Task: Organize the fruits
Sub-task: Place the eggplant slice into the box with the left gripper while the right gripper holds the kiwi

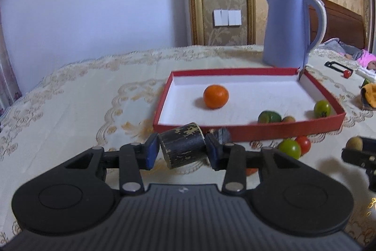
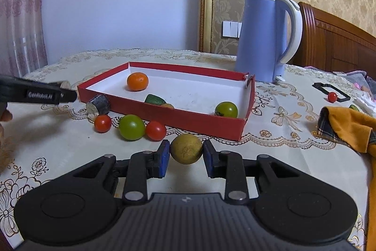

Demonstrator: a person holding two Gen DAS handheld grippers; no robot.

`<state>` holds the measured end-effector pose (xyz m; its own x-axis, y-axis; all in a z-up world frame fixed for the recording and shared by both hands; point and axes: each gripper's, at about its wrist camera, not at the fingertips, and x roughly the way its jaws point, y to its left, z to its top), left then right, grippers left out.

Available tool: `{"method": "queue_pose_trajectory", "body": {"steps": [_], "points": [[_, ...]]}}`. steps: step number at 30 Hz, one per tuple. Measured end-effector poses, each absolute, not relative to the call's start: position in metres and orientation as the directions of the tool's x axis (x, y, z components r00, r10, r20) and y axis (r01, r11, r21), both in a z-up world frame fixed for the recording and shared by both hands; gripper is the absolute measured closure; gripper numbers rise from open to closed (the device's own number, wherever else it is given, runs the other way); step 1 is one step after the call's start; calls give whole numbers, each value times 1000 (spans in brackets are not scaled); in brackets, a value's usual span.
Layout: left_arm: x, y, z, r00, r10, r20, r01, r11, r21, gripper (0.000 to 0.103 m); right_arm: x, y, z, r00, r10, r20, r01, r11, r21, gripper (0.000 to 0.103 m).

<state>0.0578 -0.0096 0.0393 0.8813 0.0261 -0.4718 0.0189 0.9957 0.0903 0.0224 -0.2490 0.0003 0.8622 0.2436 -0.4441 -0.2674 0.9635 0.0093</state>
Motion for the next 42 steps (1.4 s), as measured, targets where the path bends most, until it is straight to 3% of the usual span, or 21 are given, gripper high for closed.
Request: {"method": "queue_pose_trajectory", "body": {"steps": [20,42], "points": [[148,-74,54,862,-7,-507,96,984,151,64,17,-254,1,863,267,-428,-281,959,30,73],[249,-121,34,806,62,-588,91,970,226,64,13,-256,6,858,298,-418,-314,949,31,73]]}}
